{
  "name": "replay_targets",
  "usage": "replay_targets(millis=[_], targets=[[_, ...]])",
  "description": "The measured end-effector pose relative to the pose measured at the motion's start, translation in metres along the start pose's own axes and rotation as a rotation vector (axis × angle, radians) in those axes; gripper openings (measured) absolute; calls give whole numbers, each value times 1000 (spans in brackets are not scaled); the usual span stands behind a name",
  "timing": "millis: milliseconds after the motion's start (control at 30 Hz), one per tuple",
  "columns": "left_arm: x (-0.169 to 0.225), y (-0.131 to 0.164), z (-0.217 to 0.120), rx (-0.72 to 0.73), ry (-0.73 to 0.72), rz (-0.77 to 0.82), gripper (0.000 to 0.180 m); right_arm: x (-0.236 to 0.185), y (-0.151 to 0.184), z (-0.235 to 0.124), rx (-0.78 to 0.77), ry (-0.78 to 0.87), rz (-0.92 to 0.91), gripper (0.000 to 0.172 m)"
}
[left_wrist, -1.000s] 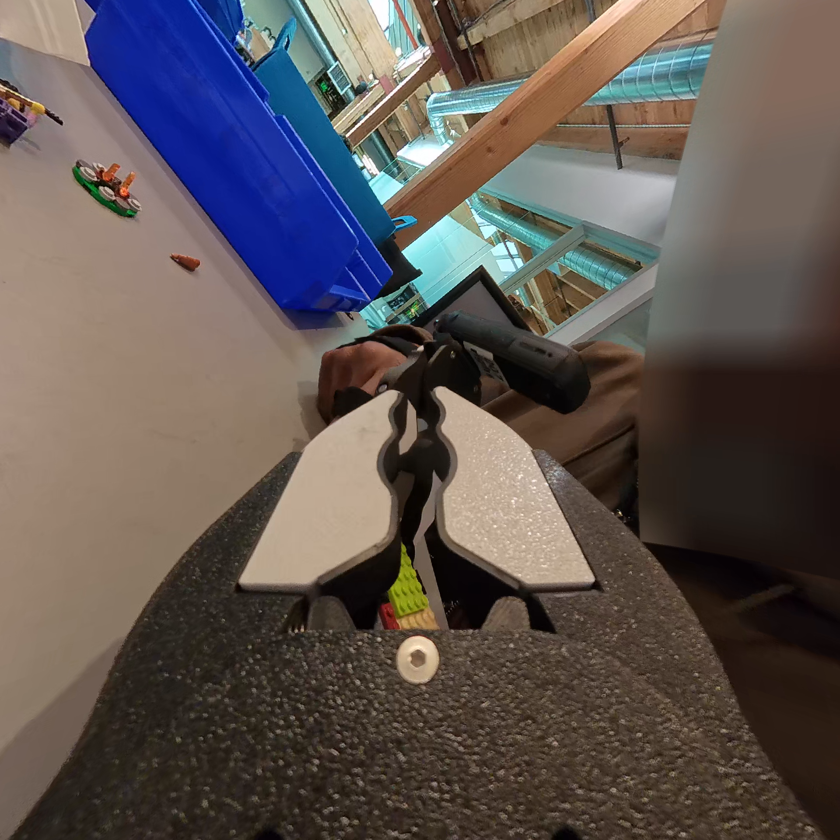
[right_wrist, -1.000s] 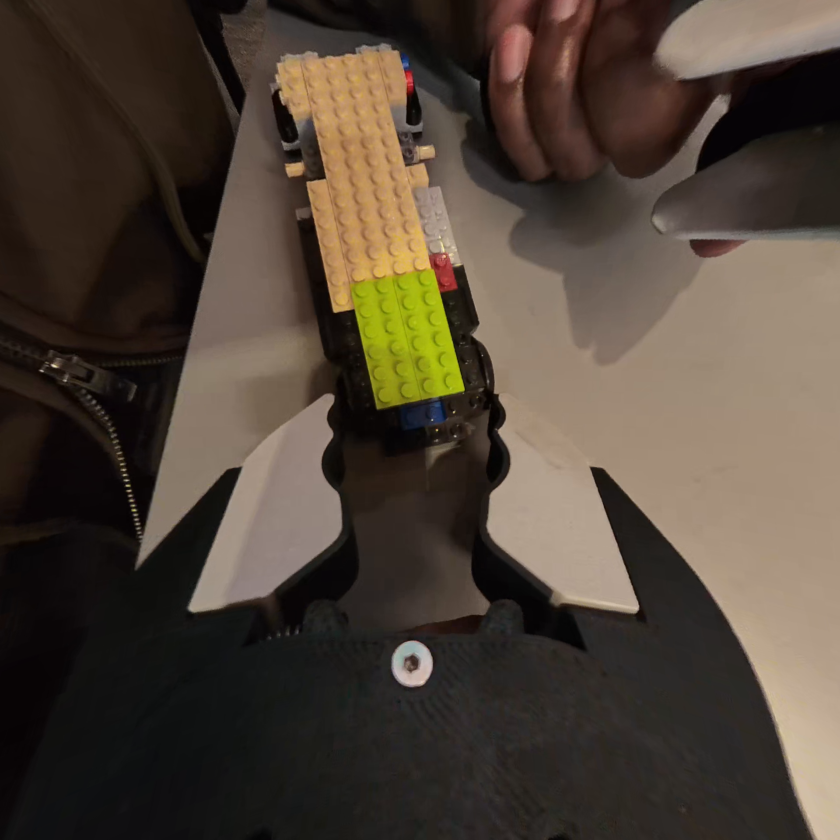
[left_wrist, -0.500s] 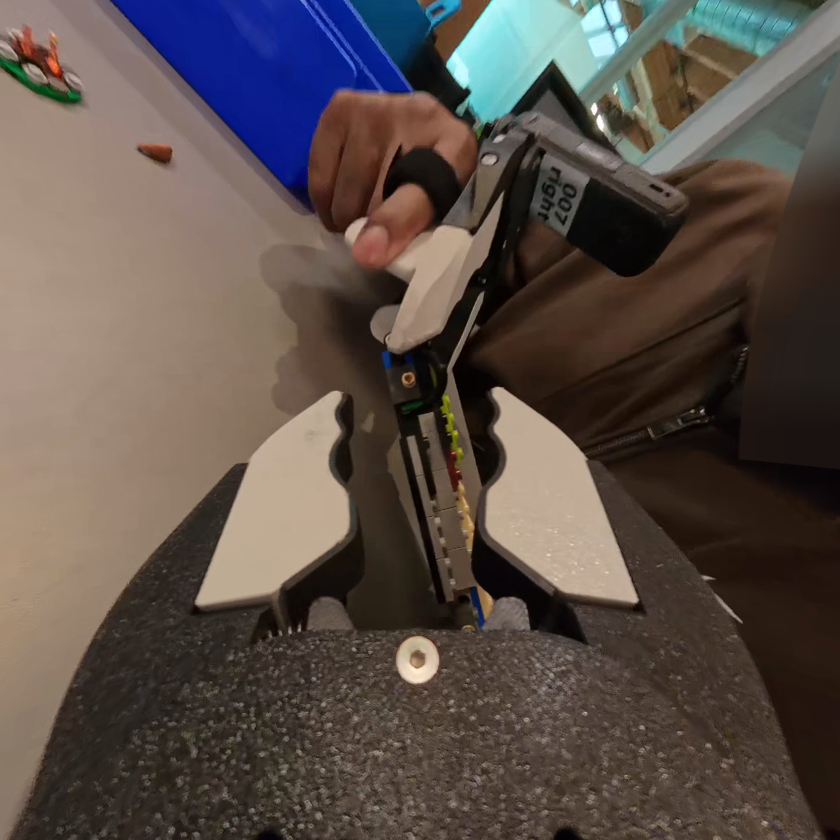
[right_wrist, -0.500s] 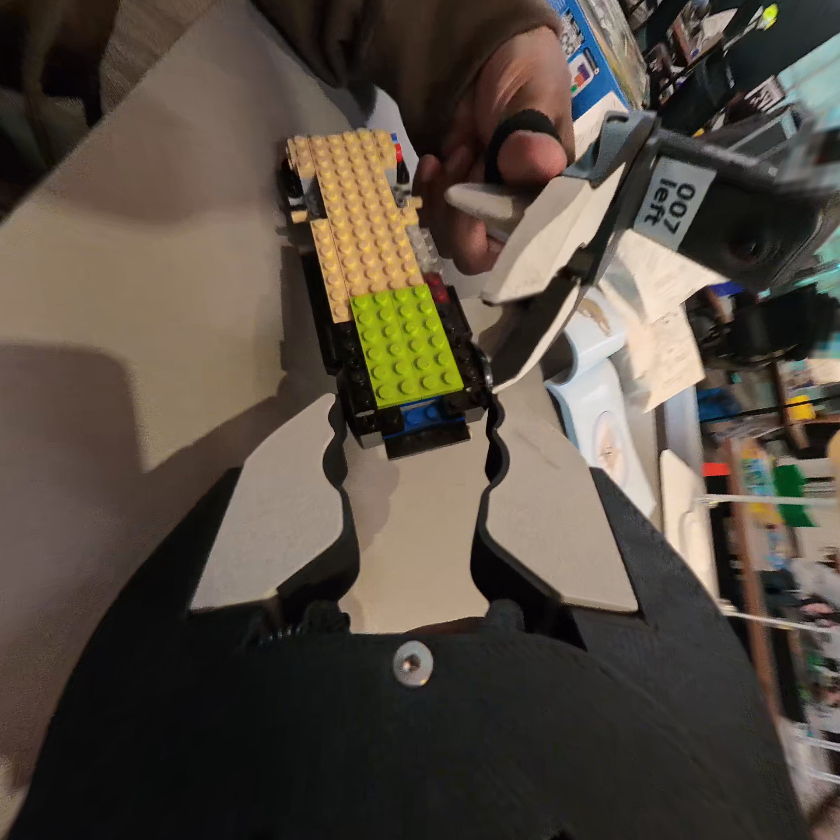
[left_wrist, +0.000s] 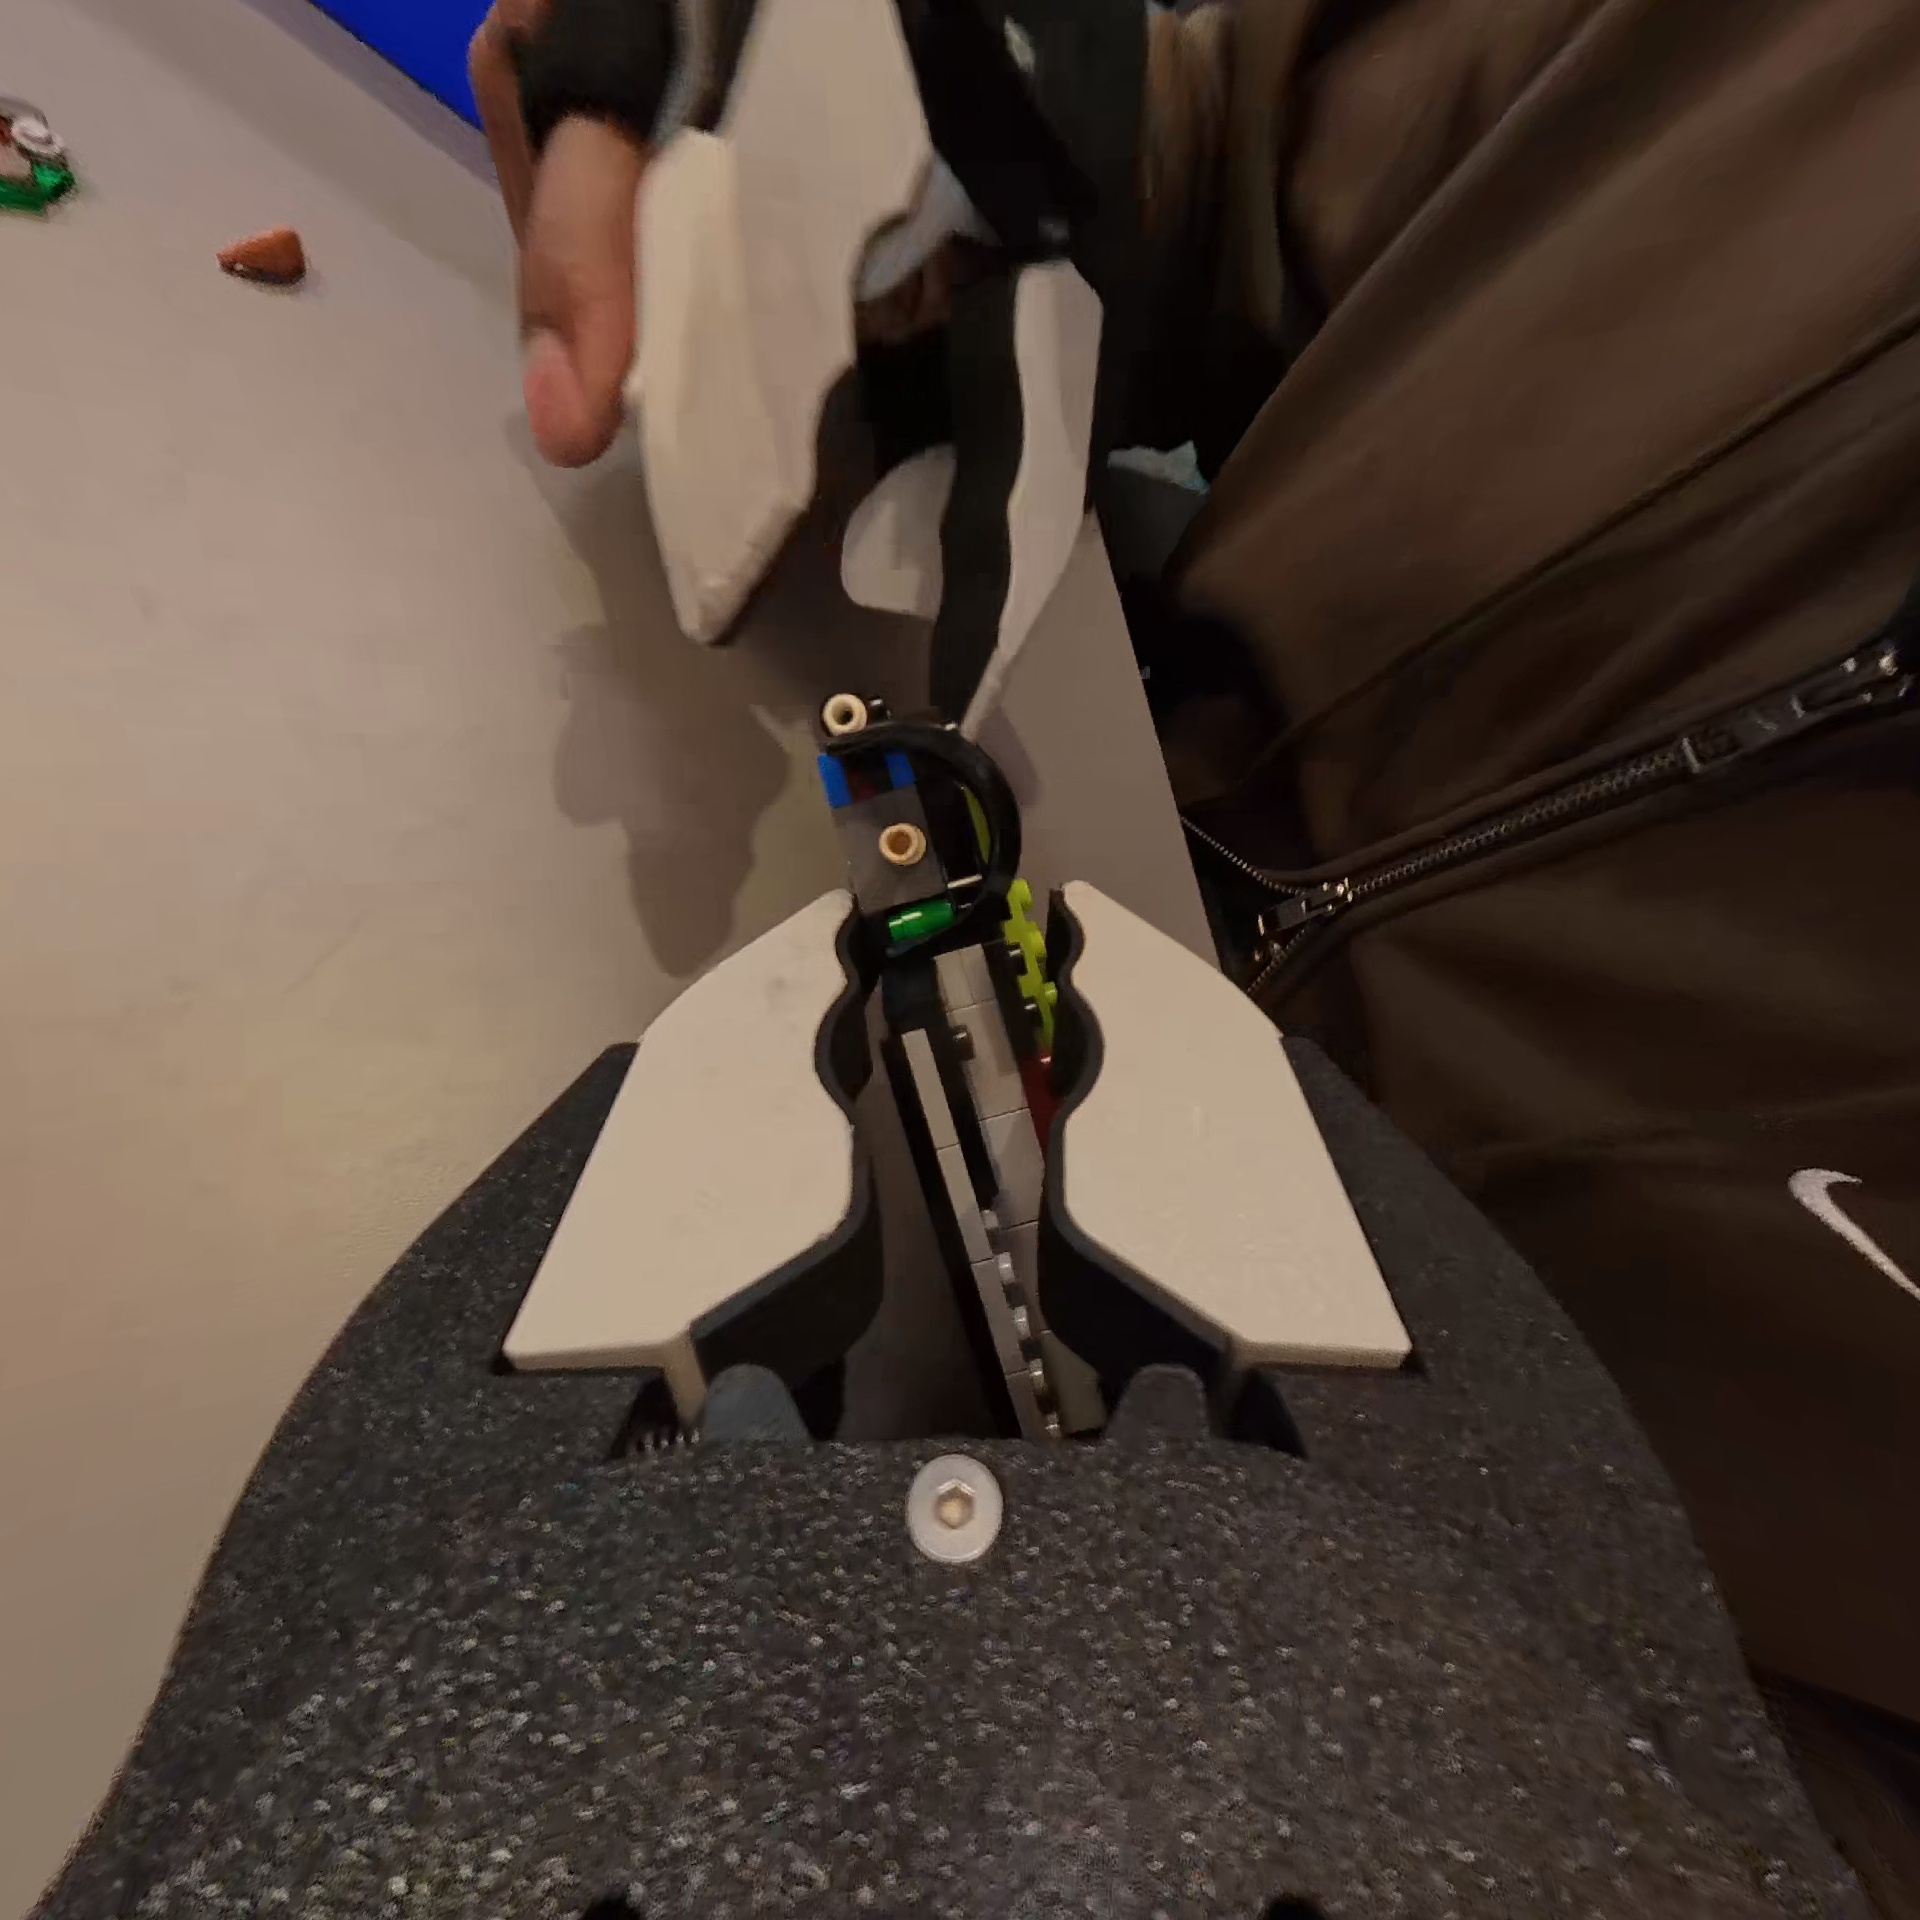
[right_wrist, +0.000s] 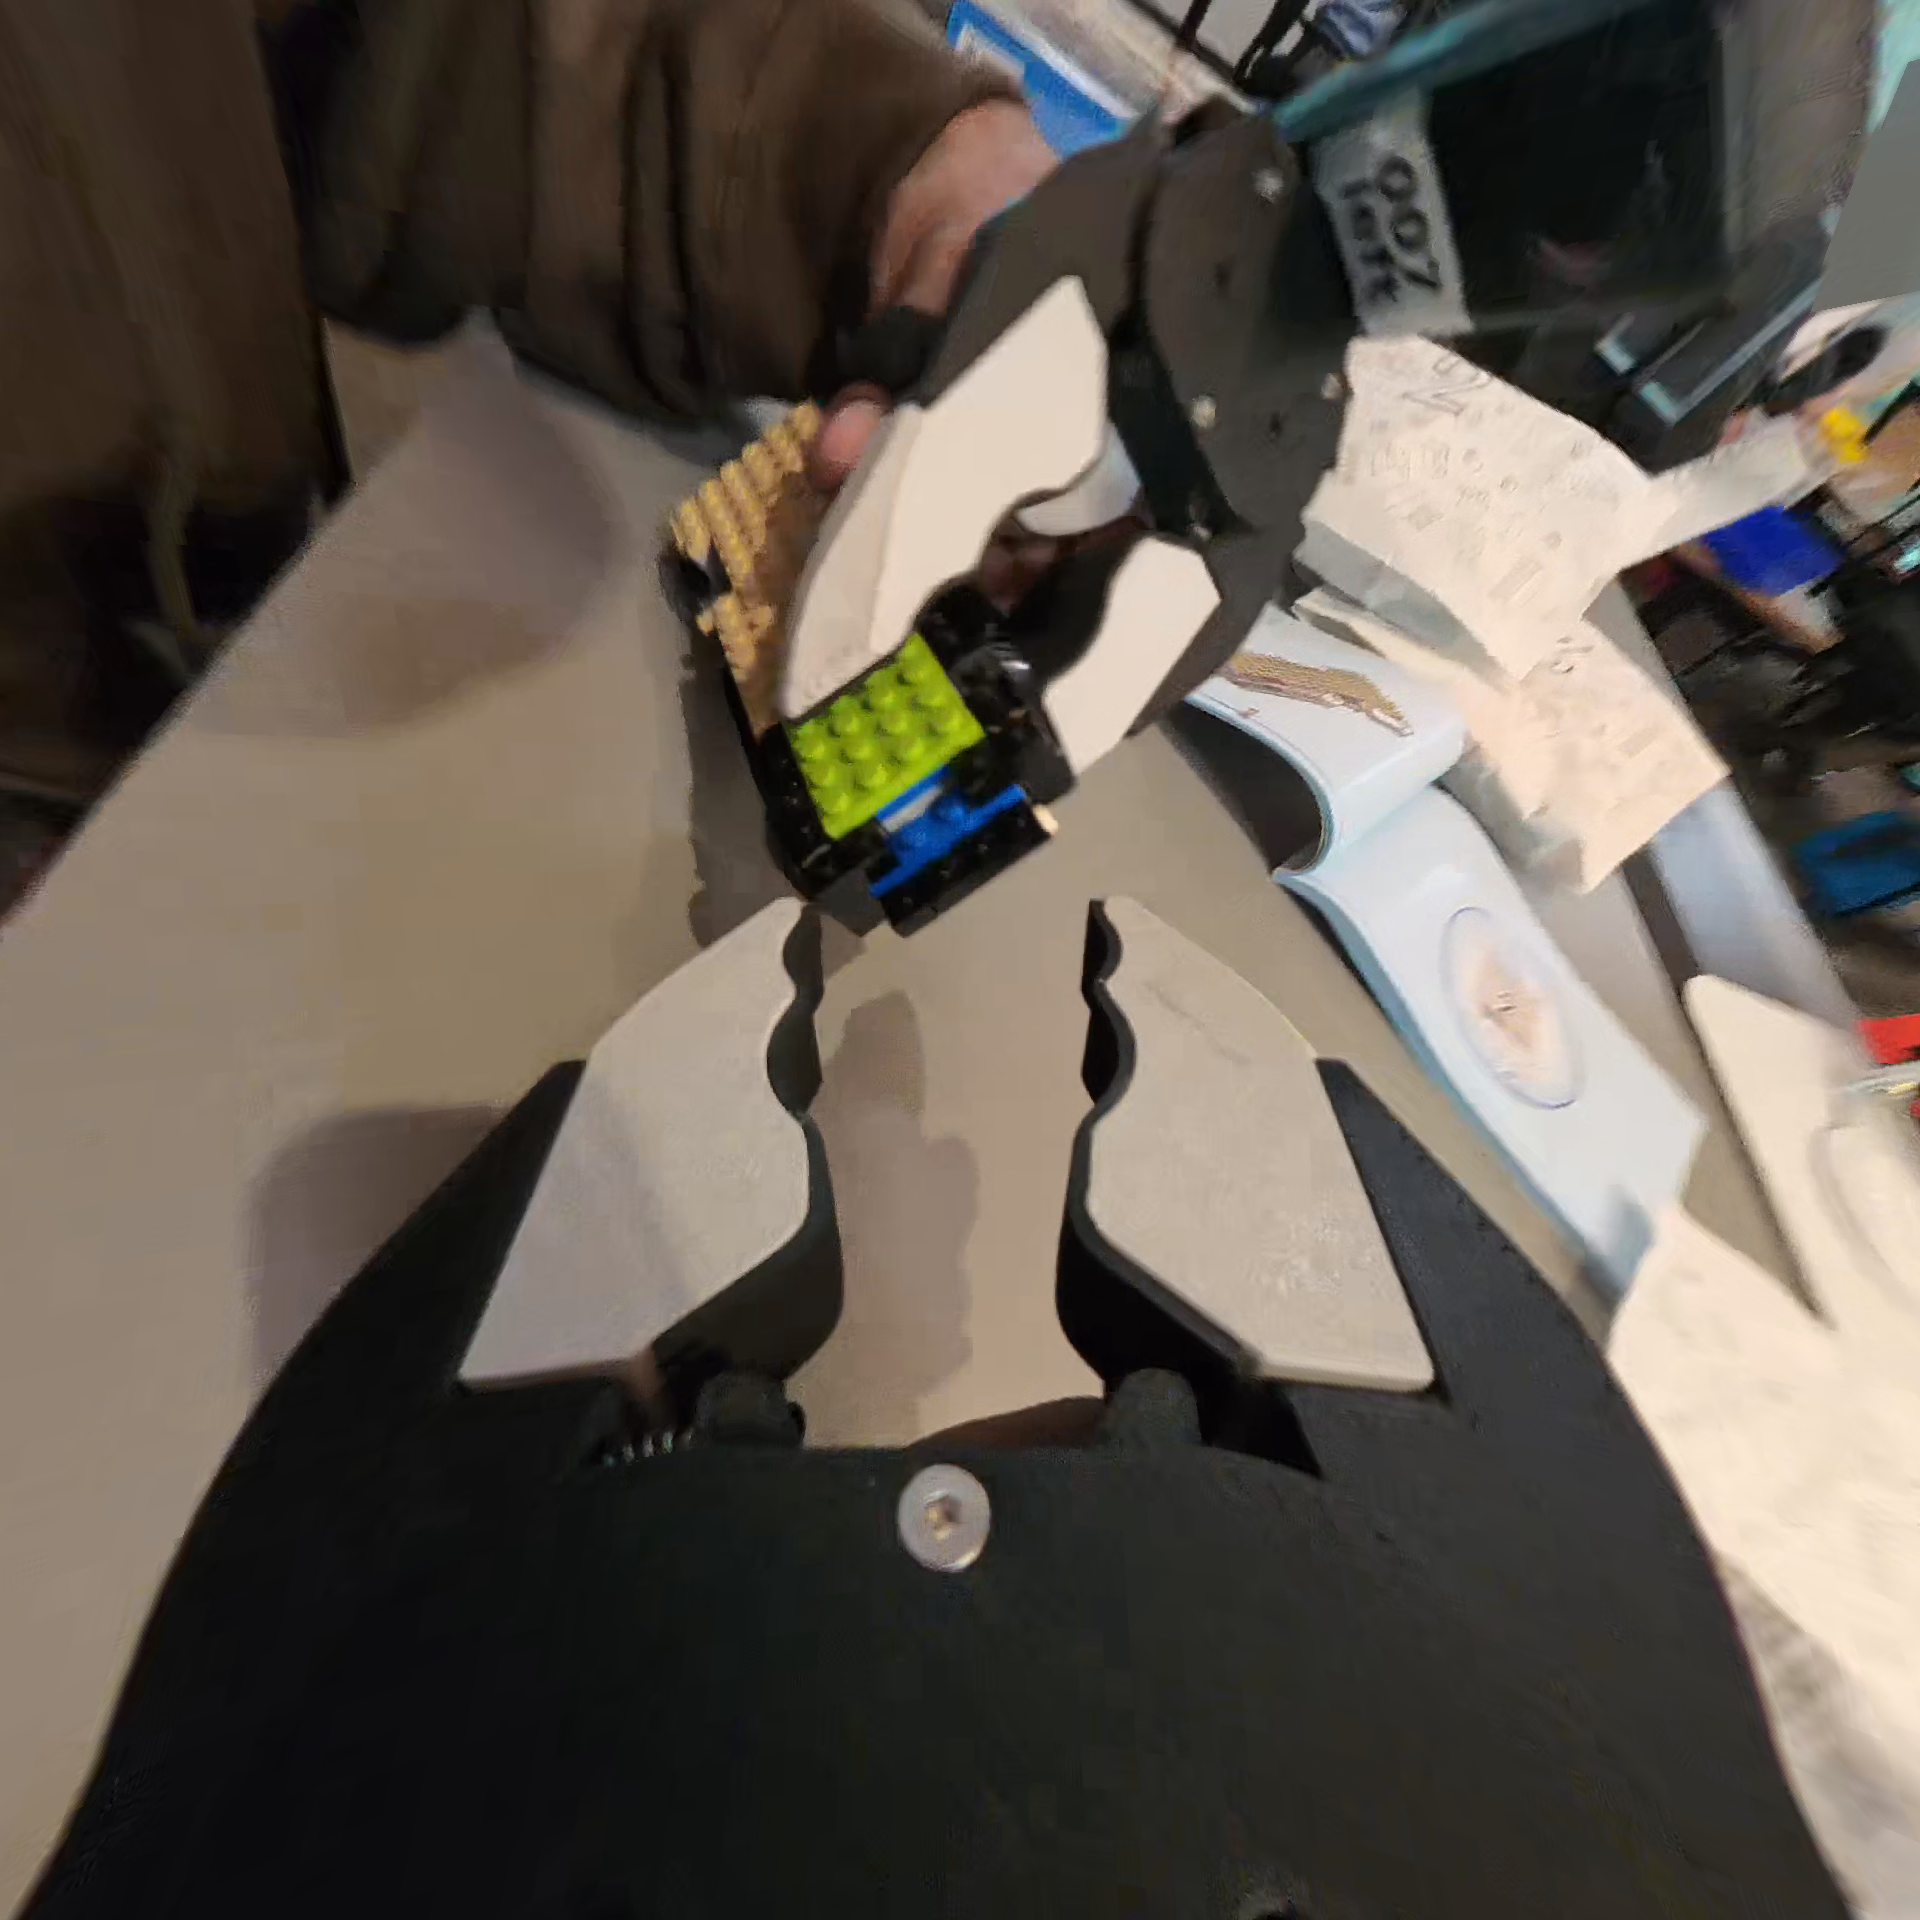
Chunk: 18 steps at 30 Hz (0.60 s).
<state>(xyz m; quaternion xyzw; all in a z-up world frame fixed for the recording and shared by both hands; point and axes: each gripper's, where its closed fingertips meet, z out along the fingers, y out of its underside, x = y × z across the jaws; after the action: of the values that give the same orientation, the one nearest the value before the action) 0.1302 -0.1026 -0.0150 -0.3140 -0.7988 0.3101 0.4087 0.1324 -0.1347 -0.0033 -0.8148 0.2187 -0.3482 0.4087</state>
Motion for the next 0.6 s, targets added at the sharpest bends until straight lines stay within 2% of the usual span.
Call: replay_targets(millis=[200, 433, 600], targets=[[5, -1, -2, -74, -103, 172, 31, 1, -10, -1, 80, -145, 286, 34], [4, -3, -6, -135, -246, 386, 31, -2, -23, -1, 124, -198, 355, 22], [1, 0, -2, -193, -293, 435, 31, -2, -32, -2, 152, -209, 372, 14]])
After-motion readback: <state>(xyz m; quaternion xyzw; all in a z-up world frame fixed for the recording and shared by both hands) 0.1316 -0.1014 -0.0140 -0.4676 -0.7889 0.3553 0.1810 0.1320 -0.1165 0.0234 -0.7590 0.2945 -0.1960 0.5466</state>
